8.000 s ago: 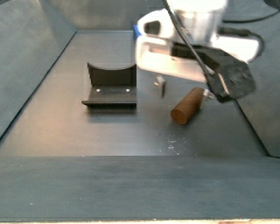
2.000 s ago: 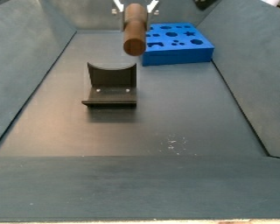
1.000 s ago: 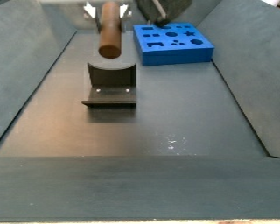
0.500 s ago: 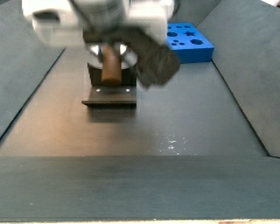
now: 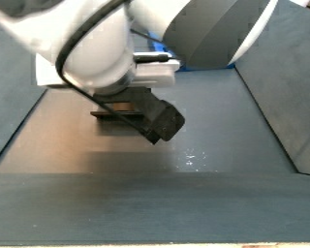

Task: Pick up the round object. Move up. Place the round object on the fixture. Regrasp the round object. Move to above the board. Insert the round object.
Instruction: Place the round object on the fixture, then regrasp the round object.

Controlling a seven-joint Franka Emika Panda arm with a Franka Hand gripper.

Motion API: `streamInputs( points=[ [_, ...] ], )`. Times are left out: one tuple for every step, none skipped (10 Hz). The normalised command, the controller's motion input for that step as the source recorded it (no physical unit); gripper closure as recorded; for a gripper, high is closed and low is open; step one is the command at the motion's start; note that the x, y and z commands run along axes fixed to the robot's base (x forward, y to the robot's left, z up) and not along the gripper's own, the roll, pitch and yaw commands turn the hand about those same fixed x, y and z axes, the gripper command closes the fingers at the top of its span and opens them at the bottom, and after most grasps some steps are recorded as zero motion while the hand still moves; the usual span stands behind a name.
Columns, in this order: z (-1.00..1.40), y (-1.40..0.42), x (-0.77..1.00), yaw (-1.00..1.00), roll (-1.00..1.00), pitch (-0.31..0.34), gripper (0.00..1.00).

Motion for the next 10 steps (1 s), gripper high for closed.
streamInputs(
  points=[
    [-0.46,0.1,0.08,-0.17,-0.44,0.049,1.0],
    [-0.46,0.09,0.08,-0.16,-0.34,0.022,1.0],
    [-0.45,0.08,0.08,-0.15,-0.28,0.002,1.0],
    [0.0,0.0,0.0,0.0,0.0,0.0,0.0],
    [1.0,0.0,0.0,0.0,-0.06,0.01,0.0],
    [1.0,0.0,0.0,0.01,-0.05,0.014,0.0],
    [1.0,0.01,-0.02,0.02,-0.02,0.025,0.0],
    [1.0,0.0,-0.03,0.02,0.03,0.039,0.0],
    [1.0,0.0,-0.03,0.02,0.06,0.053,0.0],
    [0.93,-0.01,-0.04,0.02,0.07,0.069,0.0]
  ],
)
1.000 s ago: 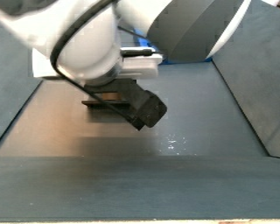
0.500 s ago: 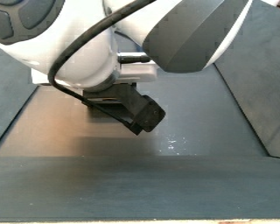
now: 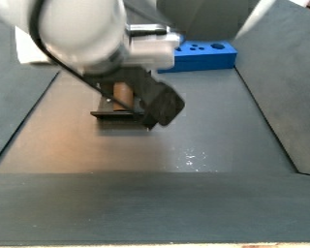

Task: Pick up the round object. Move up. Place the round object on the fixture. Regrasp the round object. Move to above the board. Insert the round object.
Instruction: Regrasp the round object.

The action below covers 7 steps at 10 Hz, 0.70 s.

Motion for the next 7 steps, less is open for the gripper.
streamInputs(
  points=[
    [0.76,0.0,-0.04,0.01,0.08,0.09,0.0],
    [0.53,0.0,-0.04,0.0,0.09,0.115,0.0],
    [0.36,0.0,-0.03,0.0,0.1,0.132,0.0],
    [0.19,0.0,-0.03,-0.01,0.11,0.134,0.0],
    [0.61,-1.0,-0.08,0.01,1.0,0.063,0.0],
    [0.61,-1.0,-0.08,0.01,1.0,0.061,0.0],
    [0.6,-1.0,-0.09,0.01,1.0,0.056,0.0]
  ],
)
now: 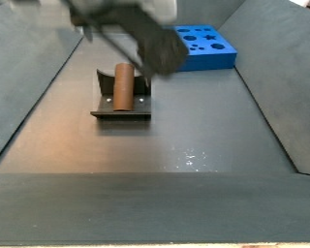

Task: Pick up the round object. Move up. Place the round object on the fixture. Regrasp the round object. Move to above the board. Insert the round object.
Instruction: Regrasp the round object.

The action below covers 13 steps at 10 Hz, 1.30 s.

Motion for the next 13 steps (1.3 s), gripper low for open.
streamInputs(
  points=[
    [0.51,-1.0,-0.13,0.0,1.0,0.044,0.0],
    [0.33,-0.89,-0.12,0.0,1.0,0.039,0.0],
    [0.13,-0.69,-0.07,0.0,1.0,0.036,0.0],
    [0.07,-0.51,-0.04,0.0,1.0,0.035,0.0],
    [0.05,-0.25,-0.04,0.0,1.0,0.033,0.0],
    [0.04,-0.13,-0.04,0.0,1.0,0.03,0.0],
    [0.03,-0.03,-0.05,0.0,1.0,0.026,0.0],
    [0.01,-0.04,-0.04,0.01,1.0,0.023,0.0],
    [0.02,-0.04,-0.04,0.01,1.0,0.018,0.0],
    [0.03,-0.04,-0.04,0.01,1.0,0.016,0.0],
    [0.01,-0.03,-0.04,0.01,1.0,0.009,0.0],
    [0.0,-0.03,-0.04,0.01,1.0,0.006,0.0],
    [0.01,-0.03,-0.04,0.01,1.0,0.001,0.0]
  ],
)
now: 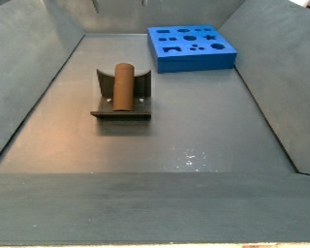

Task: Pick up the round object. Move up. Place the round object on the fixture. Regrasp the round object. Move to above the board. Insert the round object.
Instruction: Regrasp the round object.

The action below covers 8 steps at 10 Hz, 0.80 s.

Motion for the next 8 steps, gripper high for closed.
streamInputs(
  points=[
    [0.01,-0.02,-0.04,0.01,1.0,-0.005,0.0],
    [0.01,-0.03,-0.03,0.01,1.0,-0.009,0.0],
    [0.01,-0.02,-0.03,0.01,1.0,-0.013,0.0],
    [0.01,-0.02,-0.03,0.01,1.0,-0.02,0.0],
    [0.01,-0.02,-0.02,0.01,1.0,-0.024,0.0],
    [0.0,-0.03,-0.02,0.01,1.0,-0.027,0.0],
    [0.01,-0.02,-0.01,0.01,1.0,-0.034,0.0],
    [0.01,-0.02,-0.01,0.01,1.0,-0.037,0.0]
  ],
)
